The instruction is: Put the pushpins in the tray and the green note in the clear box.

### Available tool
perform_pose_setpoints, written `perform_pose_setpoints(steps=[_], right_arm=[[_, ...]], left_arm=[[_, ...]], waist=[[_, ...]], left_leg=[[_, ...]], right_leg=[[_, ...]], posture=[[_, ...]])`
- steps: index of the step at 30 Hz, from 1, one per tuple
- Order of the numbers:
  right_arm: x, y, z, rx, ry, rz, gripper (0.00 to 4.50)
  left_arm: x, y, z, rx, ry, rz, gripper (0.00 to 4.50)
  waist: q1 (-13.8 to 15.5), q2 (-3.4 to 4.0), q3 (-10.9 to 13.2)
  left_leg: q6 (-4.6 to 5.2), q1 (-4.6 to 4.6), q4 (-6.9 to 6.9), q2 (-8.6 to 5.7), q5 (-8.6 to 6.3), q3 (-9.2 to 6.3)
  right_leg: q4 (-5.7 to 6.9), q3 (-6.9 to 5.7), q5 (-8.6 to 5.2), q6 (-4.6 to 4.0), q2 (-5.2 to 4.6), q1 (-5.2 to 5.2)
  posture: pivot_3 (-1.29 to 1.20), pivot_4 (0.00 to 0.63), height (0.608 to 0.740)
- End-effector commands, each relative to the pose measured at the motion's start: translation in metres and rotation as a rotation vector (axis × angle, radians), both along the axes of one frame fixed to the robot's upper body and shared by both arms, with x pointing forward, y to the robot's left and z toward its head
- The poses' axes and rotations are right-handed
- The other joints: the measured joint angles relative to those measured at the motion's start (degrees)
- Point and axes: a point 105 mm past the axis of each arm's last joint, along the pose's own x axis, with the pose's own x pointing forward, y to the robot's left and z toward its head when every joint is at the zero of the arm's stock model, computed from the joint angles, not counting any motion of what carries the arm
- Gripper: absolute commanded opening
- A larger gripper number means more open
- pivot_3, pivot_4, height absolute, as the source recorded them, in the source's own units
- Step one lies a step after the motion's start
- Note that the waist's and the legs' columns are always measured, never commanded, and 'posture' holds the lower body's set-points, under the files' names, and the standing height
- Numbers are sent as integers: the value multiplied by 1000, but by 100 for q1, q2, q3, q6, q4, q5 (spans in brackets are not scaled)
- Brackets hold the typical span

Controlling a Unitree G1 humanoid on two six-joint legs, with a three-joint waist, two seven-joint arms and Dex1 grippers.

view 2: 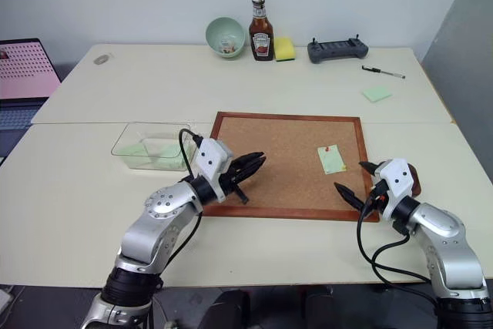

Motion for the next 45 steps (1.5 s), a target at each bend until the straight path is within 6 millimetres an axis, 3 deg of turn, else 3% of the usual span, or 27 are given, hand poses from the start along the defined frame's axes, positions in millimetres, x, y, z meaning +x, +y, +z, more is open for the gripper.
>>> perform_pose_setpoints(steps=[1,15,28,45], right_arm=[[3,12,15,27,-62,31,4500],[39,35,21,55,-14,8,4500],[77,47,13,14,83,-8,4500],[100,37,8,9,92,-93,1245]], left_arm=[[5,-12,-2,-18,-21,-21,41],[8,-24,-38,-11,93,-71,41],[5,-25,-42,1,98,-80,41],[-2,-28,-41,-1,95,-89,0]], waist=[[-5,0,0],[-7,0,0],[-6,1,-1],[-10,2,-1]], left_leg=[[0,0,1,0,0,1],[-1,-1,1,0,0,-2],[0,-1,1,-2,0,-1],[0,-2,0,-2,0,0]], right_leg=[[0,1,0,0,0,1],[1,-1,0,0,0,-3],[2,-1,0,0,-1,-4],[3,0,0,-1,-1,-7]], posture=[[0,150,740],[0,150,740],[0,150,740],[0,150,740]])
